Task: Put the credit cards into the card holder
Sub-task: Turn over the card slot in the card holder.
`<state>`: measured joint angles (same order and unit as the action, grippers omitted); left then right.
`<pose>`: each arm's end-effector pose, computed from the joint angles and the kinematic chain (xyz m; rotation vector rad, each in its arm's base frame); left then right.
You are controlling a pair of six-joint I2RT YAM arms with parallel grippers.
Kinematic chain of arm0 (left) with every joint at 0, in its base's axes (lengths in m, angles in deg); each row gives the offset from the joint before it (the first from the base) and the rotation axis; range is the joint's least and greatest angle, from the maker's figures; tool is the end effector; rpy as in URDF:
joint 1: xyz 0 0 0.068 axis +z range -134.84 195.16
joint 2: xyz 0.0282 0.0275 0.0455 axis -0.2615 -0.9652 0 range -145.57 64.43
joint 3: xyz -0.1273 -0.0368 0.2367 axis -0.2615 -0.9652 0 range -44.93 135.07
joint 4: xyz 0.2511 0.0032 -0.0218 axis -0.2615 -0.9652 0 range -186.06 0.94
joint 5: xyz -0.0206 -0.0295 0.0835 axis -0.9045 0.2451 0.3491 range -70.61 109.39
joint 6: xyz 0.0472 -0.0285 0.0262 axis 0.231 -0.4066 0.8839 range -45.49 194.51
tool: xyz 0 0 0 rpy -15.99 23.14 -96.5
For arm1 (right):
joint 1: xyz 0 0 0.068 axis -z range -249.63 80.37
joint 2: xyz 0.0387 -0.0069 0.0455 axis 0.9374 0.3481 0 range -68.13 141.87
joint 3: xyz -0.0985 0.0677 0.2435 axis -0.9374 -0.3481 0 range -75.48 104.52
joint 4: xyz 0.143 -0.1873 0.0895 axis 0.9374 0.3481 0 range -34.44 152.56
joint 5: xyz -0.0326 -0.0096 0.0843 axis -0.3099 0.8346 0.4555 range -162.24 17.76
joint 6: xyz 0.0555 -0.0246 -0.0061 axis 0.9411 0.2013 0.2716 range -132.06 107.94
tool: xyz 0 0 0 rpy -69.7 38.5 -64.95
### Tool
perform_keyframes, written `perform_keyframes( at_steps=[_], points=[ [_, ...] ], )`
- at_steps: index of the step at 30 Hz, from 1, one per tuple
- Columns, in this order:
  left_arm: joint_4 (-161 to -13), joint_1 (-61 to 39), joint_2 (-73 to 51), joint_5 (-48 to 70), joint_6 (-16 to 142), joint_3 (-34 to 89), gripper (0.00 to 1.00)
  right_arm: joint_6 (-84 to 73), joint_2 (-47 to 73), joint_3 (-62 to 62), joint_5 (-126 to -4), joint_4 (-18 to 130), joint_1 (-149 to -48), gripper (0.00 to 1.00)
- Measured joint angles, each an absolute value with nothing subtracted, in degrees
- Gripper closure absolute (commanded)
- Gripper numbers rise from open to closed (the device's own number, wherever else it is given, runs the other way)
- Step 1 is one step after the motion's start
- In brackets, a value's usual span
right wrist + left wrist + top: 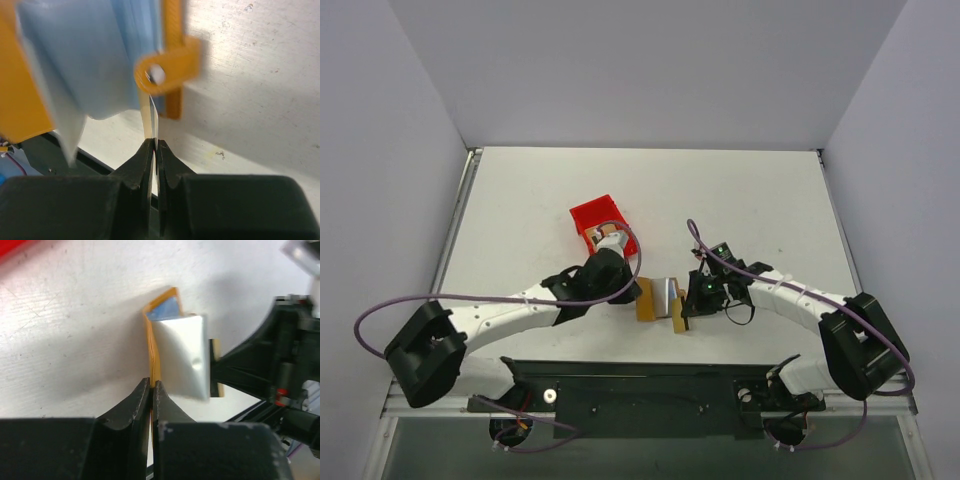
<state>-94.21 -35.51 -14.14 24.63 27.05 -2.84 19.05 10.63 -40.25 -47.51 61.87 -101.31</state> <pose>0.1819 -0.2155 0.2000 0.0179 2.4197 -0.7486 0.2068 0.1502 0.1643 -0.2205 2.5892 0.9782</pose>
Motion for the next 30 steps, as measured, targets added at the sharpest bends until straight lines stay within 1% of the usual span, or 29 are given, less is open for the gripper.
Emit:
perform_keyframes(
  at_steps=[5, 8, 13, 16, 21, 30],
  points=[
    [-94.06, -40.48, -7.21, 31.95, 26.99, -3.13, 0.87, 19.4, 10.63, -40.36, -47.53, 61.74, -101.33, 1.0],
    [-94.06, -42.18, -7.04, 34.81, 26.88, -3.24, 0.87, 19.47, 10.65, -40.47, -47.53, 61.65, -101.33, 1.0],
    [-94.45, -42.09, -8.87, 36.12, 26.77, -3.28, 0.88, 19.49, 11.13, -40.6, -47.36, 61.04, -101.33, 1.0],
    [-93.69, -41.63, -11.87, 35.79, 26.77, -3.28, 0.89, 19.56, 11.29, -40.63, -46.85, 60.77, -101.33, 1.0],
    [-89.03, -39.03, -16.76, 31.97, 26.0, -3.85, 0.94, 19.62, 11.29, -40.6, -45.96, 60.23, -101.33, 1.0],
    [-79.39, -36.72, -21.79, 24.32, 25.3, -5.27, 0.97, 19.62, 13.56, -40.56, -44.23, 59.38, -101.33, 1.0]
  ],
)
